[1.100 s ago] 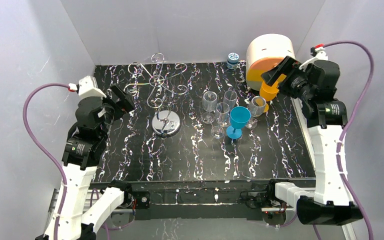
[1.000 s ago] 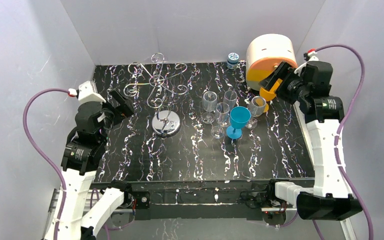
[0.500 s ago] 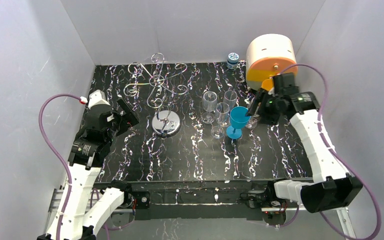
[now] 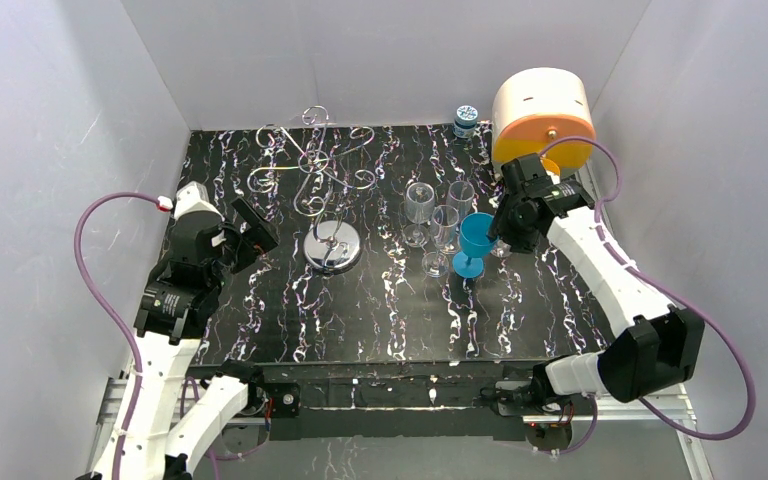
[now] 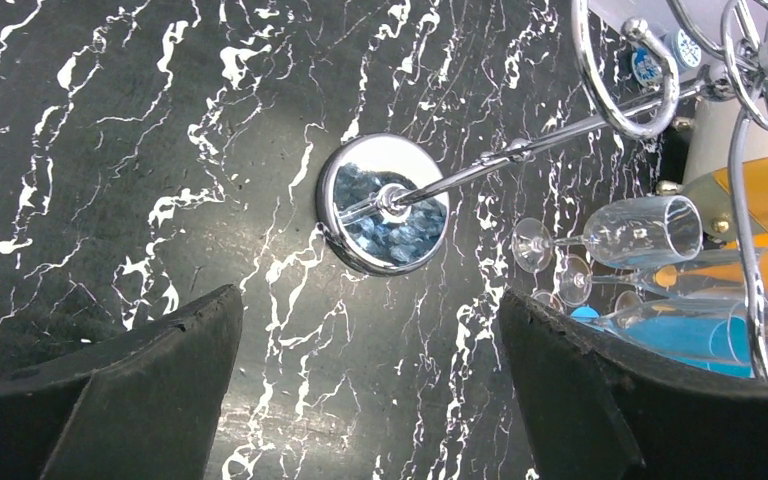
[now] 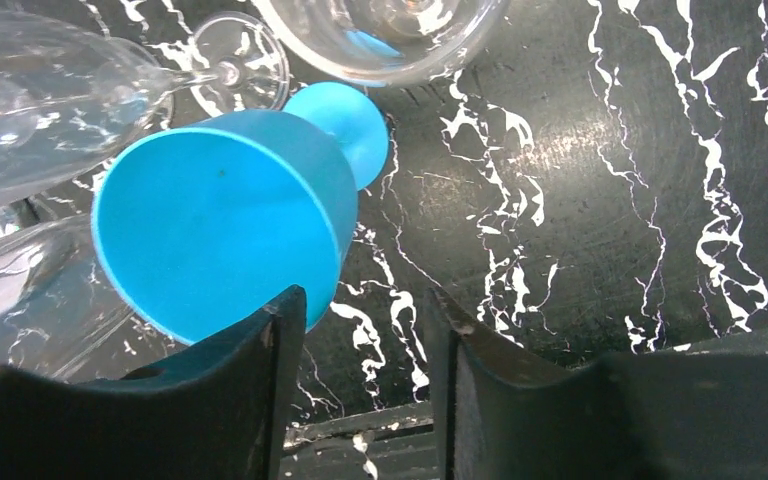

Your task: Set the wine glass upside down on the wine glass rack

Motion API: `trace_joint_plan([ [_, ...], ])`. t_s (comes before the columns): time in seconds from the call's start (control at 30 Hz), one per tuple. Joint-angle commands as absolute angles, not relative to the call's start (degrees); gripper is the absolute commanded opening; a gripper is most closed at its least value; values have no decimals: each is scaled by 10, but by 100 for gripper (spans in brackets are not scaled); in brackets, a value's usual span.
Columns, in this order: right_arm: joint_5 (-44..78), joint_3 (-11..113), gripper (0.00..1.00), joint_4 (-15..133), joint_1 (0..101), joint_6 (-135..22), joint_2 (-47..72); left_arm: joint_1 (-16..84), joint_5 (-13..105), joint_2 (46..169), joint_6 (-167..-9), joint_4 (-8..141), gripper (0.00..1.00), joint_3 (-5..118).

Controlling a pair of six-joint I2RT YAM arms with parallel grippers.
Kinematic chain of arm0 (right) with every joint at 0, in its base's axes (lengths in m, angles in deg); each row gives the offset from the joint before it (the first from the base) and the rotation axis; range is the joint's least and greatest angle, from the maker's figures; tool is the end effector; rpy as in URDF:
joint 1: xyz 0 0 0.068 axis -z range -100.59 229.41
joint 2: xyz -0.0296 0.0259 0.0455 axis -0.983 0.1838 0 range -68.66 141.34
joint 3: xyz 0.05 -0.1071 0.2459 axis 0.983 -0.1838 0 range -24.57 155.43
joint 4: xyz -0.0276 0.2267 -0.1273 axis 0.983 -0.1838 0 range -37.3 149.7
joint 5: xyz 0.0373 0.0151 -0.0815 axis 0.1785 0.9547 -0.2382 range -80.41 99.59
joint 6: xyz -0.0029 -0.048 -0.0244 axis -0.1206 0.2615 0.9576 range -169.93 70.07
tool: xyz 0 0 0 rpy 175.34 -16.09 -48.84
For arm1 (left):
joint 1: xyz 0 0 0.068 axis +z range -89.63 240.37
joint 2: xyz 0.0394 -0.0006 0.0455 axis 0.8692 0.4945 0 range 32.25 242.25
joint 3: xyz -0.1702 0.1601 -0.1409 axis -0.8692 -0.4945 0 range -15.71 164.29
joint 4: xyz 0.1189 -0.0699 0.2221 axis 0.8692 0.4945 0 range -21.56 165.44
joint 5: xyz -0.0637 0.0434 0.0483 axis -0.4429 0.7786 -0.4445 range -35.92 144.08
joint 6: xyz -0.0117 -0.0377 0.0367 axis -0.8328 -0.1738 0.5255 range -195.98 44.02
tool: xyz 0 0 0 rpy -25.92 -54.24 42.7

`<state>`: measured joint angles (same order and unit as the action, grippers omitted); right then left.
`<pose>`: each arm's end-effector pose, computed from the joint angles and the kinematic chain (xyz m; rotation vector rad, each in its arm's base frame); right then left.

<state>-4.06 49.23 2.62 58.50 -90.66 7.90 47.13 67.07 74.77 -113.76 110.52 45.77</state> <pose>0.2466 0.0851 0.3246 0.5240 2.5170 0.0906 0.1358 -0.0237 0.3856 -0.5652 1.8988 -0.3587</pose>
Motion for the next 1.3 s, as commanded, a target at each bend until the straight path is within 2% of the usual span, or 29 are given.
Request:
trace_joint_plan([
  [0.0, -66, 481, 50, 65, 585, -906, 101, 473, 637, 742, -1125, 1086, 95, 458],
  [0.2, -57, 457, 33, 116, 585, -887, 110, 474, 629, 731, -1130, 1073, 92, 440],
  [0.33, -53, 456, 14, 106, 585, -882, 108, 474, 623, 731, -1142, 1072, 95, 432],
  [0.4, -63, 454, 2, 100, 585, -877, 103, 473, 621, 731, -1147, 1072, 97, 430],
  [0.77, -65, 469, 1, 31, 585, -839, 41, 473, 614, 731, -1194, 1092, 98, 429],
  [0.97, -8, 478, 1, -36, 585, -825, -21, 474, 599, 735, -1253, 1141, 98, 423],
  [1.13, -97, 677, 1, -126, 584, -819, -34, 474, 594, 742, -1310, 1182, 98, 450],
  [1.2, -122, 790, 1, -142, 585, -804, -14, 474, 618, 750, -1309, 1185, 98, 497],
  [1.27, -103, 869, 1, -95, 585, -781, -17, 474, 649, 762, -1291, 1172, 98, 572],
])
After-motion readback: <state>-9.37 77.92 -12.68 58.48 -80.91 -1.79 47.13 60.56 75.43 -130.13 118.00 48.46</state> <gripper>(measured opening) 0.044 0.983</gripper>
